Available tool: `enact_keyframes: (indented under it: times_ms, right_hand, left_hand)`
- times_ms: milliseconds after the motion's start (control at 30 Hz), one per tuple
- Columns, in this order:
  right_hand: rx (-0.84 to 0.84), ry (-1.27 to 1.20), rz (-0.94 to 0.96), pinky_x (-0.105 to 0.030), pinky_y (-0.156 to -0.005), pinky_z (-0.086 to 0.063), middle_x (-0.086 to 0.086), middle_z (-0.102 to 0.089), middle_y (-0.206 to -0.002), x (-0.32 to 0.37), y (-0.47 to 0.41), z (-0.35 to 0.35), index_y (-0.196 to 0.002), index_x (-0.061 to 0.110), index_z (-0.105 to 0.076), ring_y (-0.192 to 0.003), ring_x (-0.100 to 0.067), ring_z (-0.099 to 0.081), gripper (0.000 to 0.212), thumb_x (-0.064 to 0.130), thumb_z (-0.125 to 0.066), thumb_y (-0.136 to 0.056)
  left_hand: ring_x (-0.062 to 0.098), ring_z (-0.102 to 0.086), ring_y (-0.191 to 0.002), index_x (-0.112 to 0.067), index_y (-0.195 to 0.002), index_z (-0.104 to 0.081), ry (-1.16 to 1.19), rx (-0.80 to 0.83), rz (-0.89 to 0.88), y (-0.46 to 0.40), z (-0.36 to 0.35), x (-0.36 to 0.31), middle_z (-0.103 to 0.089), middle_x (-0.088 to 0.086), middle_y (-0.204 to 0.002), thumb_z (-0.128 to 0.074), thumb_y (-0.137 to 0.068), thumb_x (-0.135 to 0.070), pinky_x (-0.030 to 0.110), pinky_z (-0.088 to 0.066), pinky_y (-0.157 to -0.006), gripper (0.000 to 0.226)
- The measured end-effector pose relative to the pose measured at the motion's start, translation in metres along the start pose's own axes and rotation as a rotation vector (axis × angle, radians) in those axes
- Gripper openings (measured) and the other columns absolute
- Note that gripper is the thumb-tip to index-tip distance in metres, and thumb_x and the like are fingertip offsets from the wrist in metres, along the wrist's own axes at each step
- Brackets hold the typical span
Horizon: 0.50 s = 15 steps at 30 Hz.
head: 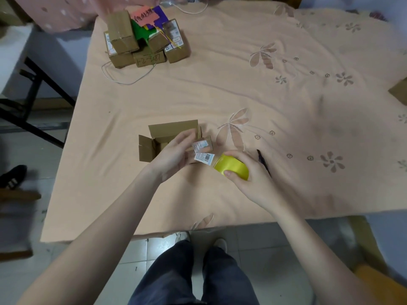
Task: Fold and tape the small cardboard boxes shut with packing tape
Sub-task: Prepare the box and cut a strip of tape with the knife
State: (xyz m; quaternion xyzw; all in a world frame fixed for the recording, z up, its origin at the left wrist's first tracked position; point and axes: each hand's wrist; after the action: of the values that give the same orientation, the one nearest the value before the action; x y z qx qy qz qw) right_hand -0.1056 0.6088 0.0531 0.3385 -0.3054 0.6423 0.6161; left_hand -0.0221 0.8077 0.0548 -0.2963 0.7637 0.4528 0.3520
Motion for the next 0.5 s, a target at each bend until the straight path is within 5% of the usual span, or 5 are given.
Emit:
enact_keyframes:
  times_ms: [167,333,433,500]
  right_hand:
    - [0.012,-0.008,-0.042,-0.002,-0.069,-0.035,0.033,-0.053,-0.082,0.002,-0.001,-0.017,-0.122,0.026,-0.051,-0.081,0.017,-0.050,0.052,0.015,-0.075,-0.077]
    - [0.095,-0.020,-0.087,-0.027,-0.087,-0.044,0.025,-0.046,-0.088,0.006,-0.007,-0.034,-0.132,0.024,-0.048,-0.087,0.000,-0.047,0.063,0.017,-0.076,-0.076]
    - [0.129,-0.020,-0.080,-0.037,-0.091,-0.046,0.024,-0.044,-0.085,0.008,-0.008,-0.039,-0.132,0.025,-0.049,-0.088,-0.008,-0.048,0.063,0.018,-0.076,-0.076]
    - [0.132,-0.019,-0.092,-0.034,-0.089,-0.046,0.020,-0.044,-0.083,0.008,-0.008,-0.038,-0.132,0.026,-0.049,-0.085,-0.009,-0.049,0.062,0.019,-0.076,-0.076]
  left_hand:
    - [0.011,-0.067,-0.095,-0.030,-0.137,-0.030,-0.451,0.014,-0.092,0.007,0.020,-0.001,-0.062,-0.018,-0.118,-0.053,-0.097,-0.012,0.023,-0.048,-0.073,0.050]
    - [0.003,-0.063,-0.078,-0.037,-0.120,-0.042,-0.747,0.042,-0.106,0.011,0.031,-0.004,-0.066,-0.004,-0.099,-0.073,-0.081,-0.015,0.014,-0.047,-0.067,0.054]
    - [0.004,-0.060,-0.069,-0.020,-0.098,-0.063,-0.916,-0.016,-0.163,0.012,0.037,0.002,-0.065,-0.001,-0.081,-0.076,-0.077,-0.011,0.012,-0.044,-0.058,0.026]
    - [0.011,-0.052,-0.061,-0.008,-0.085,-0.067,-0.984,-0.100,-0.187,0.012,0.039,0.006,-0.060,0.000,-0.071,-0.075,-0.079,-0.016,0.023,-0.042,-0.054,0.013]
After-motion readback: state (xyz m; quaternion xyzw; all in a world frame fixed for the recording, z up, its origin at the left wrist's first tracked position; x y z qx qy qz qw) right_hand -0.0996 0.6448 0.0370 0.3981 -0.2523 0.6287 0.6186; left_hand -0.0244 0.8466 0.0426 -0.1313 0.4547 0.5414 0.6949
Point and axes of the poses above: each hand's wrist, its own y-axis away from the middle knuckle, its own z-axis out of the back of the hand, x = y × z
